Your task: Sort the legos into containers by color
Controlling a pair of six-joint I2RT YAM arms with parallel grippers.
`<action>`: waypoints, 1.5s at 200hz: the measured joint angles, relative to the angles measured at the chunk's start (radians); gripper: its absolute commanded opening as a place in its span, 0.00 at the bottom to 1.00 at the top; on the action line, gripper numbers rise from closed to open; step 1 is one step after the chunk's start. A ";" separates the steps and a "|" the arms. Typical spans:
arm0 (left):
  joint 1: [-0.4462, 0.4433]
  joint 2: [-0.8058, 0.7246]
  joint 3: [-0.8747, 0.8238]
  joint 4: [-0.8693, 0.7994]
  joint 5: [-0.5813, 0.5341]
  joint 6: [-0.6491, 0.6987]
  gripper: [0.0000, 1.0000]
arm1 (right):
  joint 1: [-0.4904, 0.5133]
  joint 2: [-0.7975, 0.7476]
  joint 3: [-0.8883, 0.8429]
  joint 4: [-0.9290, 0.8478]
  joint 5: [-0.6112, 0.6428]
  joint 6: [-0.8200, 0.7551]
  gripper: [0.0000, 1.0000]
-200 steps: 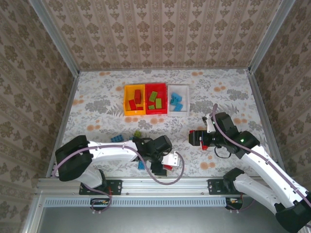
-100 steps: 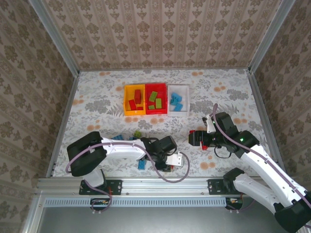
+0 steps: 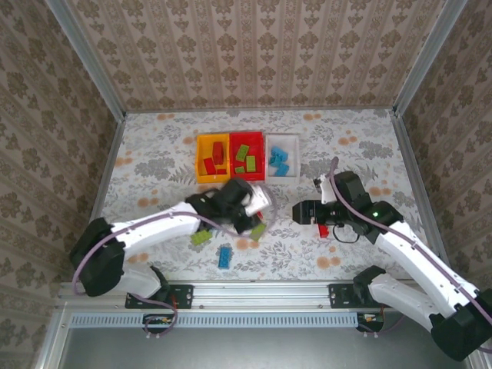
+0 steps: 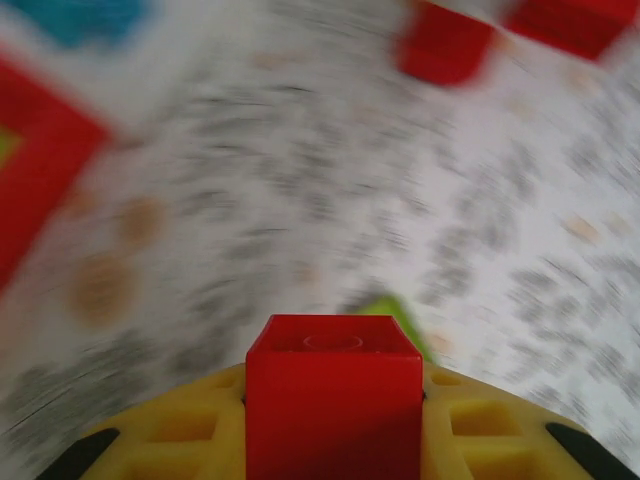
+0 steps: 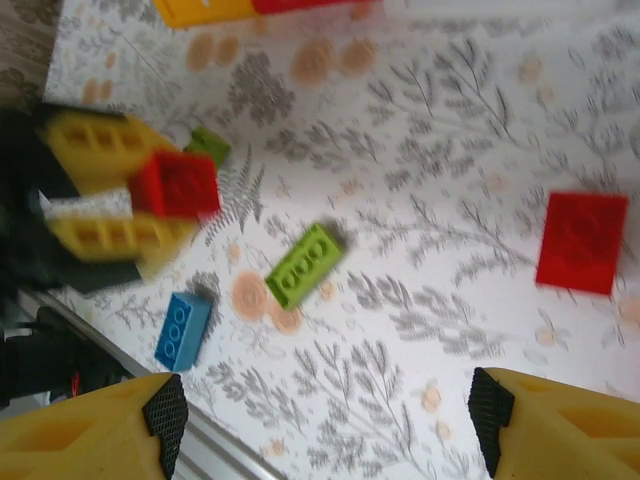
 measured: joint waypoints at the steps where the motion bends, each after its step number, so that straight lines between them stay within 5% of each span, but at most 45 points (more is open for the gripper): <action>1: 0.007 0.000 0.004 -0.002 -0.002 -0.005 0.23 | 0.001 0.003 0.002 0.003 0.000 -0.001 0.77; 40: 0.272 0.100 0.240 -0.145 -0.023 -0.210 0.21 | 0.042 0.201 0.137 0.135 -0.008 -0.026 0.77; 89: 0.418 0.363 0.521 -0.311 -0.036 -0.374 0.18 | 0.073 0.368 0.276 0.199 -0.011 -0.034 0.76; 176: 0.453 0.554 0.637 -0.447 -0.063 -0.435 0.20 | 0.079 0.423 0.308 0.217 -0.013 -0.032 0.77; 255: 0.459 0.658 0.709 -0.455 -0.059 -0.441 0.52 | 0.079 0.459 0.309 0.212 -0.013 -0.035 0.78; 300: 0.457 0.590 0.674 -0.457 -0.055 -0.466 0.58 | 0.112 0.459 0.296 0.206 0.005 -0.113 0.78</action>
